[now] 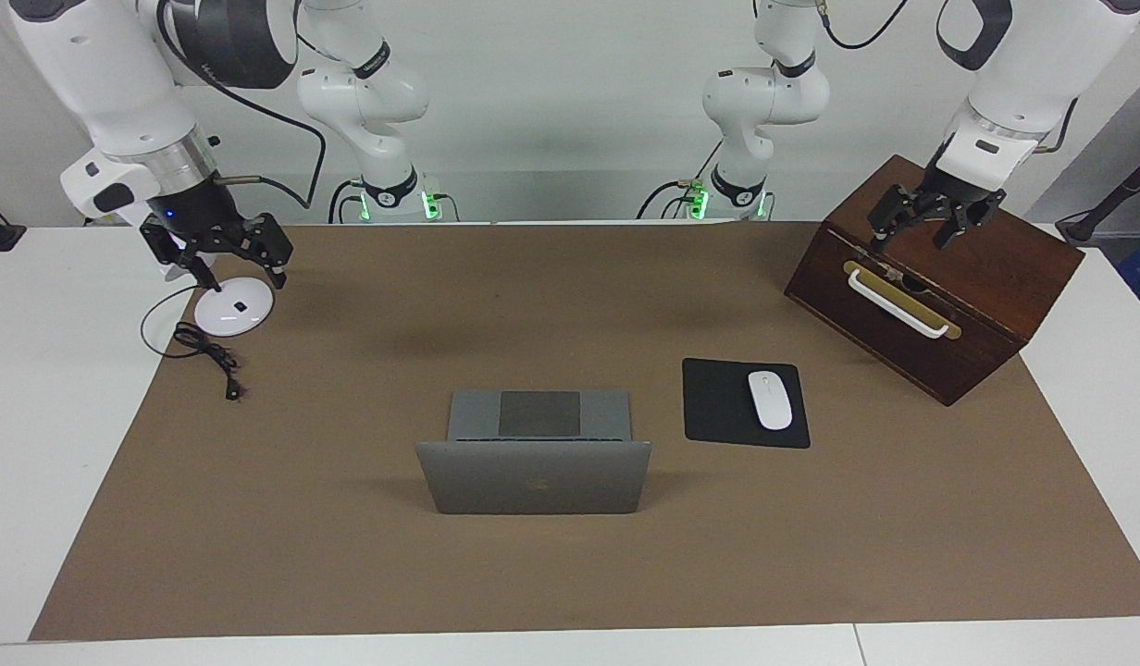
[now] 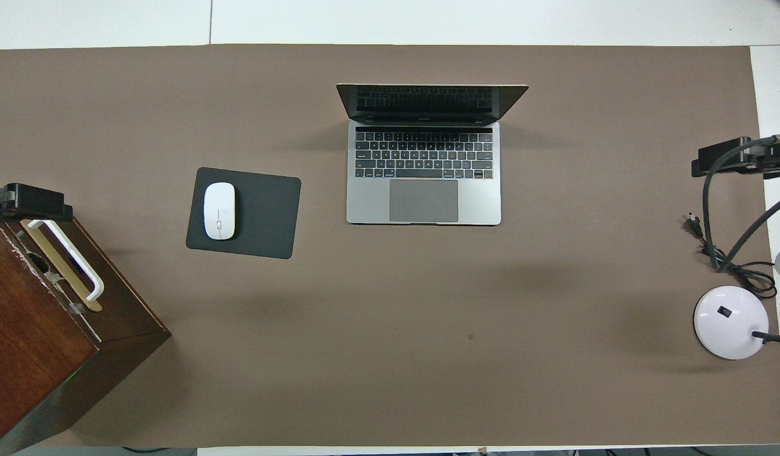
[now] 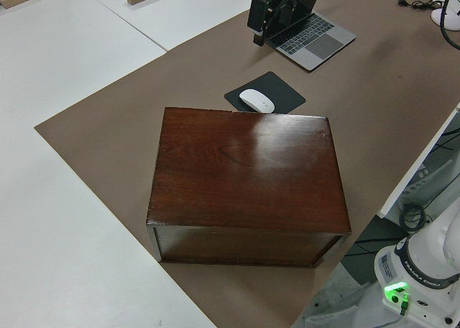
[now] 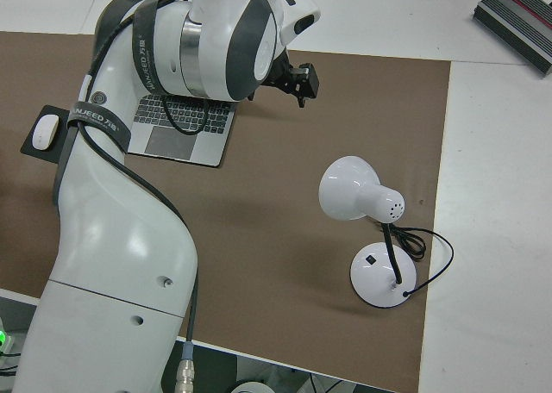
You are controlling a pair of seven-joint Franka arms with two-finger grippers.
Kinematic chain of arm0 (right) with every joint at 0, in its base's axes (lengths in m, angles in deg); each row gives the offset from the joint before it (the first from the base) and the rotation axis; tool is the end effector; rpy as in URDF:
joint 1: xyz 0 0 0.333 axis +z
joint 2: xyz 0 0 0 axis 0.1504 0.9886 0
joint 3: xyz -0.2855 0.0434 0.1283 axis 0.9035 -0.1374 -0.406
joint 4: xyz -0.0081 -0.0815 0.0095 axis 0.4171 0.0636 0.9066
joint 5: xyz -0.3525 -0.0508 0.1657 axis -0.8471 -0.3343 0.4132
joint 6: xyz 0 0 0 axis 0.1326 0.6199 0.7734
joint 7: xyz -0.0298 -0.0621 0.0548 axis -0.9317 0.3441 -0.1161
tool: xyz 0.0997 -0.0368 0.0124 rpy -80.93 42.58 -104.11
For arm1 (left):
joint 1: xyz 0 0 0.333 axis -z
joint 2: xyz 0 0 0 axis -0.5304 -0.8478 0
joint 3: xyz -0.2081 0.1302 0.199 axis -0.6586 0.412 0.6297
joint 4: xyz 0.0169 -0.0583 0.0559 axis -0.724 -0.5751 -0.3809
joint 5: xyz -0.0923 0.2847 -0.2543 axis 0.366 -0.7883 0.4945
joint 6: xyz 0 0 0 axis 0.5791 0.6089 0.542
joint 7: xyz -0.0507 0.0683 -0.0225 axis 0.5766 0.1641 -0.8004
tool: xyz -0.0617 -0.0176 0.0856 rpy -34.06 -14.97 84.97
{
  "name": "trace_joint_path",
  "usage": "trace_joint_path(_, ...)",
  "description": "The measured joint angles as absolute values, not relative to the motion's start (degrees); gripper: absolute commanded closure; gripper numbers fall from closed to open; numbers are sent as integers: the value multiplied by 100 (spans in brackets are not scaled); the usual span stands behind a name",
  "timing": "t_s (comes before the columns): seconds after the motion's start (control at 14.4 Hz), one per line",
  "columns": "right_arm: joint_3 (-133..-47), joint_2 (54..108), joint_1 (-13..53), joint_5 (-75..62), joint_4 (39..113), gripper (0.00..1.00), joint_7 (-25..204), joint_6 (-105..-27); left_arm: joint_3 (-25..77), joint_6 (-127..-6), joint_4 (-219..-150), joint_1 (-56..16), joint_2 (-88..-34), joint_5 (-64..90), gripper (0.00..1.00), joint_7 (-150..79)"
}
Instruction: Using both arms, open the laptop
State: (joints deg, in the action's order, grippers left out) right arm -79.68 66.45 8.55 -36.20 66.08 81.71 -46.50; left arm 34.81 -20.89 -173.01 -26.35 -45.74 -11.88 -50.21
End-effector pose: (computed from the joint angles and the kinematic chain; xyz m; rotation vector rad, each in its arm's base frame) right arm 0.5676 -0.0300 0.6032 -3.1222 0.0927 -0.1034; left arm 0.5288 -0.0011 0.6137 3.1204 0.0103 0.0008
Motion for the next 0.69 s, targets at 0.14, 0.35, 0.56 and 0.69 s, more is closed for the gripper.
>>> trace_joint_path(0.14, -7966, 6645, 855, -3620, 6621, 0, 8171, -4650, 3485, -2089, -17267, -2635, -4574, -1188, 0, -5021)
trace_joint_path(0.35, -7961, 6645, 855, -3620, 6630, 0, 8171, -4650, 3489, -2089, -17239, -2635, -4574, -1188, 0, -5021)
trace_joint_path(0.56, -7946, 6644, 855, -3620, 6632, 0, 8170, -4650, 3491, -2089, -17239, -2635, -4574, -1188, 0, -5021)
trace_joint_path(0.69, -7945, 6643, 855, -3620, 6633, 0, 8169, -4650, 3491, -2089, -17239, -2635, -4574, -1188, 0, -5021)
